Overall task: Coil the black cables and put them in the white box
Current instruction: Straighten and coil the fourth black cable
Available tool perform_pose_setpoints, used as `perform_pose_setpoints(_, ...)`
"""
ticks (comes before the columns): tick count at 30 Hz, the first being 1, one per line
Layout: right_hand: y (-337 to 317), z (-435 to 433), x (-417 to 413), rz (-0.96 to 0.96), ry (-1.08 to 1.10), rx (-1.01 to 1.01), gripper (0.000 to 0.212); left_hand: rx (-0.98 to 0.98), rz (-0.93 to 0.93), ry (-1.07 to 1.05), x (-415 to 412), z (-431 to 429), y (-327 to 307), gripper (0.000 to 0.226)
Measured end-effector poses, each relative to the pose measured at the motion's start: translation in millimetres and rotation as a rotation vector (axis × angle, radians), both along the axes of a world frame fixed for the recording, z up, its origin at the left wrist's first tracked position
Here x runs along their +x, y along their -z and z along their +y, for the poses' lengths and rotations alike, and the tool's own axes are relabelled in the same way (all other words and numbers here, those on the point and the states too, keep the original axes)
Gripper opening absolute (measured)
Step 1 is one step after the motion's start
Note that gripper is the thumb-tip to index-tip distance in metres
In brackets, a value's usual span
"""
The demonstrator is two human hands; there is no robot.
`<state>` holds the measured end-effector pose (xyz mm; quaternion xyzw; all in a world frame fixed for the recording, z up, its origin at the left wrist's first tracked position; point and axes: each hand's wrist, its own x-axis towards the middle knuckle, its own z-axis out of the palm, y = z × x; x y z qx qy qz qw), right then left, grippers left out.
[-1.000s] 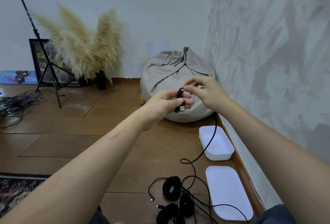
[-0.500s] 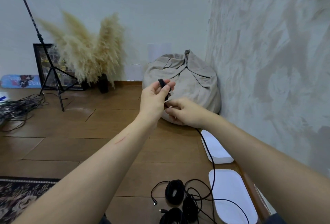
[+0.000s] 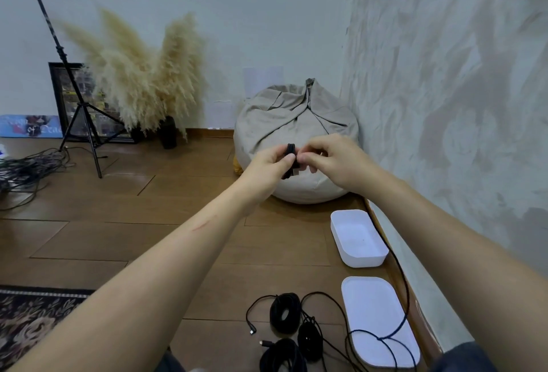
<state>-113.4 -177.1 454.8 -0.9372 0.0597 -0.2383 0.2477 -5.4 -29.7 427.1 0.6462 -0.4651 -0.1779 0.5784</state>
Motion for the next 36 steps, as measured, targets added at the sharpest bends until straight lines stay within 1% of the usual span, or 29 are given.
perform_pose_setpoints(2, -0.8, -1.1, 0.5, -0.045, 0.023, 0.025, 0.011, 0.044, 0.013, 0.056, 0.1, 0.4, 1.4, 0.027)
perform_pose_setpoints(6, -4.5, -3.0, -2.2, -0.121, 0.066, 0.034, 0.016, 0.102, -0.046, 0.085, -5.5, -1.7, 3.5, 0.02)
perform_pose_setpoints(9, -4.4, -3.5, -1.5, -0.082, 0.055, 0.022, 0.014, 0.1, -0.096, 0.05, -8.0, -3.7, 6.2, 0.022)
perform_pose_setpoints(12, -6.7, -8.8, -2.4, -0.008, -0.006, 0.07, 0.006, 0.077, -0.079, 0.011, -8.7, -3.5, 8.2, 0.024)
perform_pose_setpoints(14, -6.5, -11.6, -3.6, 0.026, -0.033, 0.089, 0.008, 0.05, -0.061, -0.017, -8.7, -2.3, 8.2, 0.024)
perform_pose_setpoints(16, -4.0, -11.6, -3.4, 0.007, -0.021, 0.085, 0.012, 0.044, -0.049, -0.014, -9.7, -1.6, 8.0, 0.023)
perform_pose_setpoints(19, -0.1, -10.6, -2.3, -0.094, 0.032, 0.113, 0.011, 0.043, -0.002, 0.033, -12.8, -1.5, 6.2, 0.024)
perform_pose_setpoints(24, -2.6, -11.6, -3.4, -0.191, 0.014, 0.308, 0.003, -0.022, 0.126, 0.126, -15.0, 0.4, -3.1, 0.025)
perform_pose_setpoints(28, 0.0, -8.2, -4.4, -0.171, -0.018, 0.487, 0.009, -0.059, 0.21, 0.176, -13.2, 2.4, -9.6, 0.02)
perform_pose_setpoints(33, 5.0, -3.3, 0.5, -0.17, -0.037, 0.565, 0.014, -0.082, 0.305, 0.244, -13.3, 4.6, -14.4, 0.029)
perform_pose_setpoints(36, 6.3, -4.3, -1.0, -0.167, -0.045, 0.575, 0.016, -0.048, 0.35, 0.292, -14.6, 6.4, -17.5, 0.025)
